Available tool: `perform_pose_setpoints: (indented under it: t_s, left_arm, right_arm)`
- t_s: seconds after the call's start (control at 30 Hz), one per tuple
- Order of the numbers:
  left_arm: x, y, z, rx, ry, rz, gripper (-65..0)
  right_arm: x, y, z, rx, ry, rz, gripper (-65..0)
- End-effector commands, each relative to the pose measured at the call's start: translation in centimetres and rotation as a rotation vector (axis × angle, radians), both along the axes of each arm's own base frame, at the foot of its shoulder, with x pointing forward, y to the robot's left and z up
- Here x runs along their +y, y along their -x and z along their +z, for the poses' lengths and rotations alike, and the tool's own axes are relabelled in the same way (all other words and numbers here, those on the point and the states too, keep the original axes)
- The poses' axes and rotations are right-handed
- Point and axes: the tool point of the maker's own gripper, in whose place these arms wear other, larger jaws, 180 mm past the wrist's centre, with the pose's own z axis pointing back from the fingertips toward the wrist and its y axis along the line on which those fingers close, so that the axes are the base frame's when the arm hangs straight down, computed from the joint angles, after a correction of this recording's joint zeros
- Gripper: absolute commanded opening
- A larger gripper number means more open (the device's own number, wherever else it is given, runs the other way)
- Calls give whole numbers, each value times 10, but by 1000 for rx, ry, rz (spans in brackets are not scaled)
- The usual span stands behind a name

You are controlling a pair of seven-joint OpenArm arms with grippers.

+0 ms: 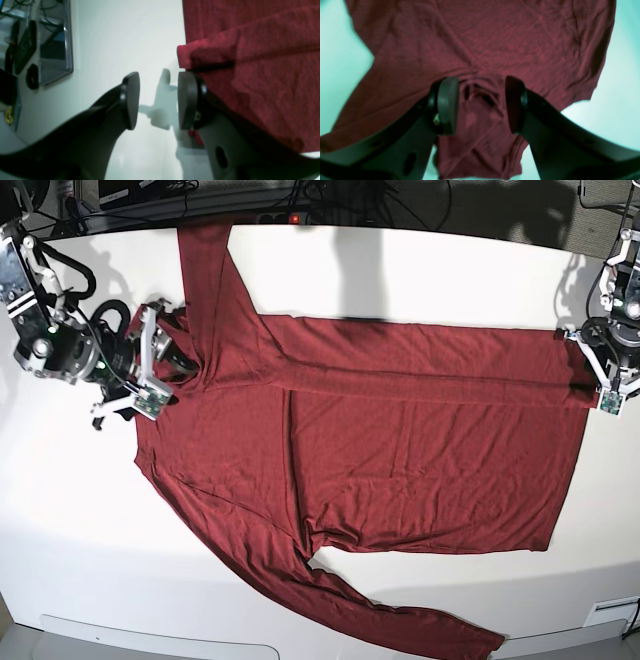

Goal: Fold the T-shirt properly
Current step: 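Lower the shoulder edge and release it with both grippers, then grasp the sleeve near the right gripper and lift it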

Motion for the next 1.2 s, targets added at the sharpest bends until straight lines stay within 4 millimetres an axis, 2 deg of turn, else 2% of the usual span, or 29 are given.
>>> perform_pose_setpoints:
  t_s: [0.0, 0.27, 0.47, 0.6, 0.83, 1.0, 1.17]
  left_arm:
    - [6, -10, 16, -51, -21, -4, -405]
    - [-1, -8, 11, -49, 16, 8, -405]
    - [-6, -4, 5, -45, 33, 6, -405]
    - [-7, 0, 3, -40, 32, 0, -405]
    - [-9, 9, -3, -30, 29, -16, -405]
    - [-9, 12, -5, -24, 28, -19, -405]
    - [-10, 11, -4, -30, 29, -23, -405]
  right_arm:
    - [-4, -6, 16, -32, -15, -10, -353]
    - [-5, 45, 20, 126, -149, -133, -353]
    - [-1, 89, -1, 270, -202, -221, -353]
    - [1, 110, -15, 332, -182, -238, -353]
    - [2, 119, -34, 355, -150, -276, -353]
    - [-9, 126, -51, 367, -78, -301, -353]
    - [-8, 134, -62, 407, -103, -339, -353]
